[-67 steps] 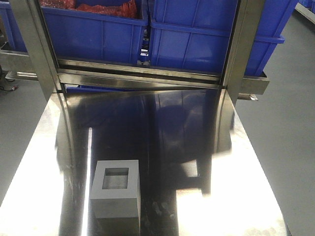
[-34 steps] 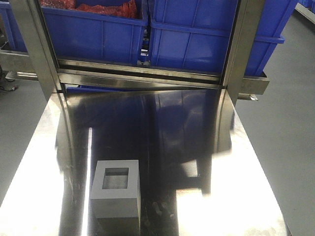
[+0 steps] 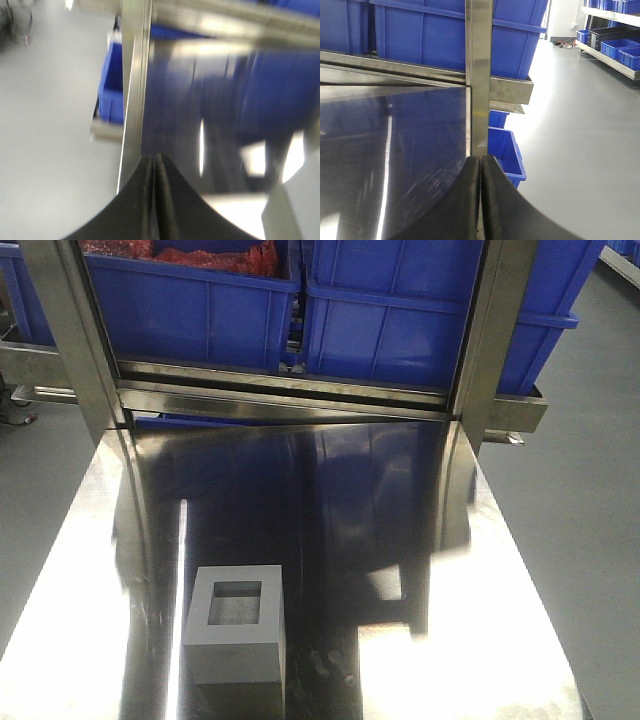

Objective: Sort gray base to blue bin

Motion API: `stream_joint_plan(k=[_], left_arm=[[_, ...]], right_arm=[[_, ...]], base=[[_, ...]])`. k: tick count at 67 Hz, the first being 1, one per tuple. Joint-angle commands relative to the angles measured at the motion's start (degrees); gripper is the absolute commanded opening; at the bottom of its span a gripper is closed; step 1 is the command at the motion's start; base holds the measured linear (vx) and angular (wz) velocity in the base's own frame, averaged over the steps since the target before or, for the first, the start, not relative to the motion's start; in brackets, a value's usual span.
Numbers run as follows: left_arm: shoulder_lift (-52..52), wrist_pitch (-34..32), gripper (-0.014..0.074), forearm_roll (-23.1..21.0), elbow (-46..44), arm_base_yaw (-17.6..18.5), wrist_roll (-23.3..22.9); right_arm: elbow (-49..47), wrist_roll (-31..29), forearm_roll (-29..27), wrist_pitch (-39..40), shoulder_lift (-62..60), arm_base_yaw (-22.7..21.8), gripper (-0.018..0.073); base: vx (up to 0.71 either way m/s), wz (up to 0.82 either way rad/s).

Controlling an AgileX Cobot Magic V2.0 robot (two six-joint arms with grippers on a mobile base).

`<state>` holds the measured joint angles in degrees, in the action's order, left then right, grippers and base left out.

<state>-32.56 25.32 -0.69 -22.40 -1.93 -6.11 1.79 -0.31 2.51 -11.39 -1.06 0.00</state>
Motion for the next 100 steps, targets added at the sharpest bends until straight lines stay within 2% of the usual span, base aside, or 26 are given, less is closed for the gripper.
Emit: stream_joint_plan(k=[1, 5, 30, 44, 58, 80, 86, 96, 100], left_arm=[[-2.01, -0.61, -0.0007, 0.69, -2.09, 0.37, 1.19], [-2.39, 0.32, -0.0007, 0.69, -2.09, 0.37, 2.81], [-2.45, 0.07, -0.0007, 0.69, -2.03, 0.37, 2.13], [-2.45, 0.22, 0.0015, -0.83, -2.03, 0.37, 2.24], [-2.45, -0.25, 0.0120, -0.94, -2.03, 0.37, 2.33], [-2.45, -0.20, 0.0407, -0.89, -2.03, 0.37, 2.37], [-2.45, -0.23, 0.0437, -1.00, -2.03, 0.37, 2.37], [-2.45, 0.07, 0.0431, -1.00, -2.03, 0.37, 2.37], [-2.45, -1.69, 0.0431, -1.30, -1.92, 0.37, 1.56]], right_arm=[[0.32, -0.38, 0.49, 4.21, -0.49, -0.30, -0.0005], [0.32, -0.38, 0.49, 4.21, -0.49, -0.30, -0.0005], [0.32, -0.38, 0.49, 4.21, -0.49, -0.30, -0.0005], [0.32, -0.38, 0.49, 4.21, -0.49, -0.30, -0.0005], [0.32, -0.38, 0.49, 4.21, -0.49, -0.30, -0.0005], [0.32, -0.38, 0.49, 4.15, -0.49, -0.30, -0.0005], [0.32, -0.38, 0.49, 4.15, -0.49, -0.30, -0.0005], [0.32, -0.38, 0.49, 4.15, -0.49, -0.30, -0.0005], [0.32, -0.38, 0.49, 4.15, -0.49, -0.30, -0.0005]], base=[[0.00, 0.00], [0.00, 0.00], [0.00, 0.00], [0.00, 0.00], [0.00, 0.00], [0.00, 0.00], [0.00, 0.00], [0.00, 0.00], [0.00, 0.00]])
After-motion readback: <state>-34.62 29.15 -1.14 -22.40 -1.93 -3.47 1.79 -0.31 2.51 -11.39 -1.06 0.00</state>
